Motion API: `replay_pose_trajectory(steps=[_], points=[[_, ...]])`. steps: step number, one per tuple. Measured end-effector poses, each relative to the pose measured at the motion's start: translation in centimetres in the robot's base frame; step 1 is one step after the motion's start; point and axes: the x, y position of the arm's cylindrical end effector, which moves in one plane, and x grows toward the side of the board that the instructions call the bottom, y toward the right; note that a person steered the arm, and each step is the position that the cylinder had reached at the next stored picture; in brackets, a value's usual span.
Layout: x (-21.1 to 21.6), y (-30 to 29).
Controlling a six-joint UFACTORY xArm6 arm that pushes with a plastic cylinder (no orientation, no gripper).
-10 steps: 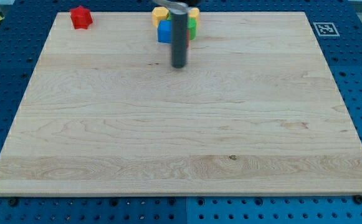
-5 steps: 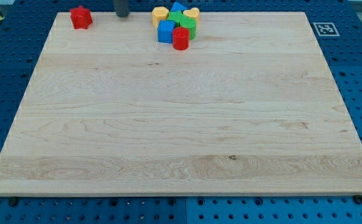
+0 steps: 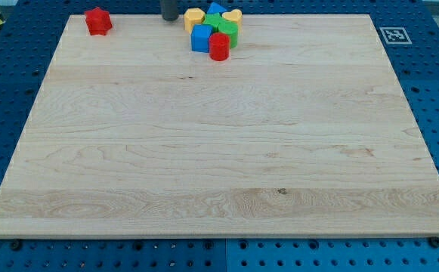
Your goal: Separate the blue triangle from the group of blocks
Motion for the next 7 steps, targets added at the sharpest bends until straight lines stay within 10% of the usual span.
replay_pose_trajectory(steps=[7], points=[[7.0, 6.2]])
